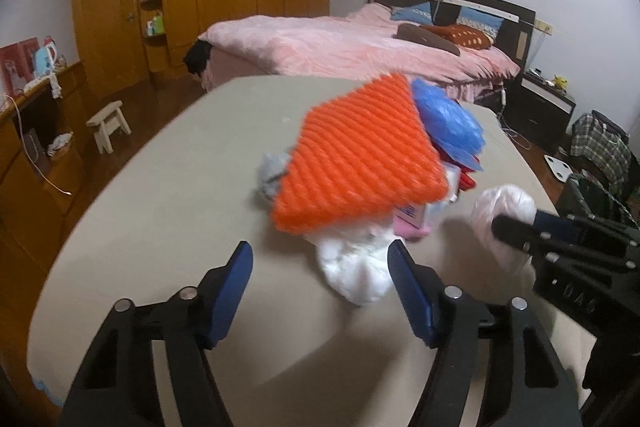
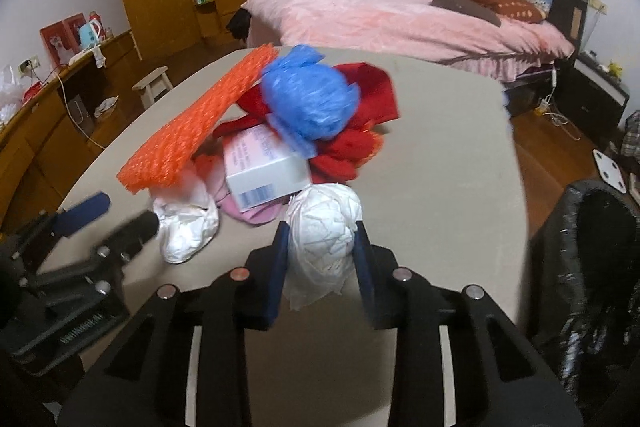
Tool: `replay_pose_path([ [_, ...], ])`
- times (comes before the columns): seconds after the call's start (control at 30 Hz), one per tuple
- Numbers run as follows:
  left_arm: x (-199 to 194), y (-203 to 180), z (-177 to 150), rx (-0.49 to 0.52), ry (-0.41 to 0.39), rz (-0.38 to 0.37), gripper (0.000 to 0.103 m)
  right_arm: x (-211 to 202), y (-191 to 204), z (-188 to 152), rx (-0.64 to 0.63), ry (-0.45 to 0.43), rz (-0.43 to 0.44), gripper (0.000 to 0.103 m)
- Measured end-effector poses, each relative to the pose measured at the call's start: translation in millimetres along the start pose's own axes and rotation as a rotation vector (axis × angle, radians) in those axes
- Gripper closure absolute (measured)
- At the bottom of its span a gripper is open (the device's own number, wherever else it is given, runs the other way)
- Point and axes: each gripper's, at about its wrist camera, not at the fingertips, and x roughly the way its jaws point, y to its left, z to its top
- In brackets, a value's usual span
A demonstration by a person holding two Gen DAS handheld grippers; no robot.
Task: Collect trash
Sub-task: 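Carry the tissue ball over the bin and open the right gripper while the left grasps another tissue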
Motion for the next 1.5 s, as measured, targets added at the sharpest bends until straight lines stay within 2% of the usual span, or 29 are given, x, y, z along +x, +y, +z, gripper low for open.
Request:
replay_pose_path([
  [0.17, 12.4, -12.3, -2.5, 0.013, 0.039, -0.006, 0.039, -1.1, -8.7, -4.8, 0.001, -0.003, -0.004, 0.072],
  [0.23, 18.0, -14.7, -2.6, 0.017, 0.061, -0.005, 0.049, -0.5, -11.2, -7.5, 0.009, 0.002, -0.001, 0.072],
  [0.3, 23.0, -15.4, -4.9, 0.017, 0.082, -0.015, 0.065, 0.0, -13.4, -9.4, 0.016, 0.006, 0.000, 0.072],
  [0.47, 19.4, -17.8, -8.3, 0.023, 0.069, -0.015, 0.076, -2.1, -17.2, -11.2, 0.023, 0.003, -0.001, 0.072],
  [0.67, -4.4, -23.8, -4.1, 0.034, 0.028, -0.037, 0.079, -12.6, -19.7, -13.1, 0.031, -0.008, -0.002, 0.072],
  [0.9, -33.6, -39.0, 4.4, 0.053, -0.002, -0.107, 0.080, -40.6, -35.7, -11.3, 0.062, -0.045, -0.022, 0.072],
  [1.07, -48.7, -63.1, 11.2, 0.086, -0.036, -0.175, 0.081, -65.1, -53.2, -11.0, 0.087, -0.079, -0.052, 0.072],
  [1.27, -44.4, -83.9, 10.3, 0.108, -0.017, -0.215, 0.082, -80.4, -71.0, -18.0, 0.115, -0.092, -0.087, 0.072],
  [1.5, -66.6, -115.1, 24.8, 0.141, -0.090, -0.283, 0.082, -107.0, -96.7, -19.7, 0.145, -0.138, -0.139, 0.072],
])
